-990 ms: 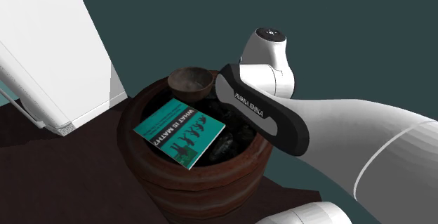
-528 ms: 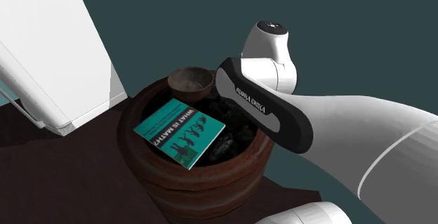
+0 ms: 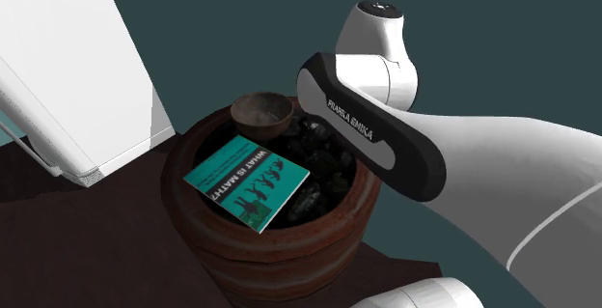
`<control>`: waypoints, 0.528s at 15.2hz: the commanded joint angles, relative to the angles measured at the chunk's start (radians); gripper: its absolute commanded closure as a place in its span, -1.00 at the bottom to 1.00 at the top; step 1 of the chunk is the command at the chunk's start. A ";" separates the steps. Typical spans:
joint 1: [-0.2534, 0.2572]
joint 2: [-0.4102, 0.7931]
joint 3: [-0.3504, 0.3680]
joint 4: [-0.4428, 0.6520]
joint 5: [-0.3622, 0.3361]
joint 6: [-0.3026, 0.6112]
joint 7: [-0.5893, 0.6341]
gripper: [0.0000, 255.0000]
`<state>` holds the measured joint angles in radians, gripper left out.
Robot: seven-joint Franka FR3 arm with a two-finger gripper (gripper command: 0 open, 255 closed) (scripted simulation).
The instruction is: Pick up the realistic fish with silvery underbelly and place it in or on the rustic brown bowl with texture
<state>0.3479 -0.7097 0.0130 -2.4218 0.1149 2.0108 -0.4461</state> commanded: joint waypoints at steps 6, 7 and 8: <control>-0.001 0.016 -0.002 0.106 -0.005 -0.090 0.008 1.00; -0.001 0.019 -0.003 0.121 -0.006 -0.102 0.009 1.00; -0.002 0.022 -0.003 0.137 -0.006 -0.115 0.010 1.00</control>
<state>0.3463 -0.6908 0.0098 -2.3022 0.1090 1.9102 -0.4380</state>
